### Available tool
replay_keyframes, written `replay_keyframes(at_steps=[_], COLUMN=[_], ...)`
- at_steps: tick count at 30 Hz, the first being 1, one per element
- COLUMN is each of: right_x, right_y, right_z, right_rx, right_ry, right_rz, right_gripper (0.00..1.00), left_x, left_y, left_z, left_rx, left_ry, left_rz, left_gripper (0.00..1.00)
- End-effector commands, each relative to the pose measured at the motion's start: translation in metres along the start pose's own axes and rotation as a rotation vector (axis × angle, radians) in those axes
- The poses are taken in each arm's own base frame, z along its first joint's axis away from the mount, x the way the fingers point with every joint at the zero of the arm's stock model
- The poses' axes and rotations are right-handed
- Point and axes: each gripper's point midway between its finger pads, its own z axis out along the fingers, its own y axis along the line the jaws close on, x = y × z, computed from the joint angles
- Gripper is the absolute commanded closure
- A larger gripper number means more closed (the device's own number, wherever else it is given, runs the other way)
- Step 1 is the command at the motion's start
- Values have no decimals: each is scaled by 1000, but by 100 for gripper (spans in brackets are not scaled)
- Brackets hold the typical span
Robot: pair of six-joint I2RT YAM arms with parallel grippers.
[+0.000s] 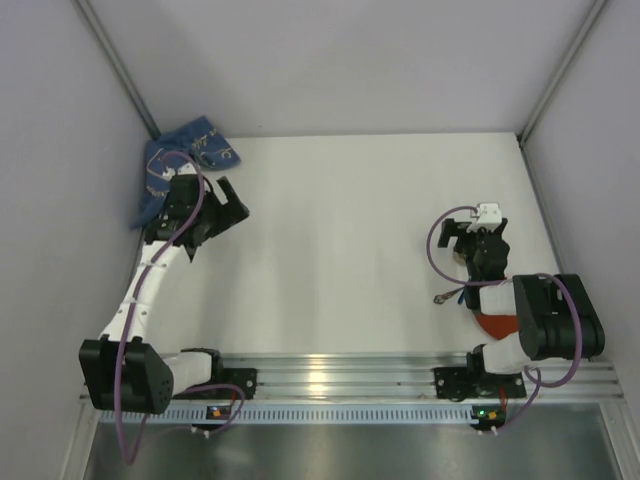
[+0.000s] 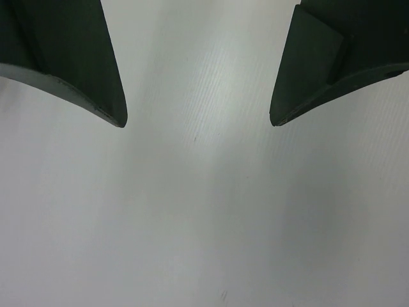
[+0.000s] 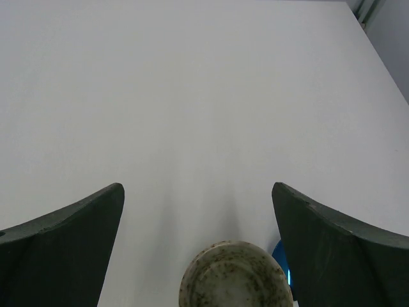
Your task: Set the dinner table for one person
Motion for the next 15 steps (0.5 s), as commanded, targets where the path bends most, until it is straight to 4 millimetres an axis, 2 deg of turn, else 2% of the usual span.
replay_keyframes(at_steps=[1,5,6,9,13,15], right_x=[-18,-19,-18,-18,-18,-18], right_y=[2,2,2,2,2,2], right_z=[3,3,3,3,3,3], right_rx=[-15,-15,-16,-15,-15,-13], right_ry=[-61,-64,-63,-63,-61,-61], right_rz=[-2,-3,-3,-3,-3,-5], right_gripper=[0,0,0,0,0,0], left_x=[13,33,31,31,31,23], left_y=[3,20,33,46,51,51], left_z=[-13,-7,-4,-2,5,12], left_rx=[-6,-79,-146,-211,-231,-229], left_ry=[81,155,133,128,120,87], left_rz=[36,32,35,52,39,4], left_gripper=[2,2,2,2,2,2])
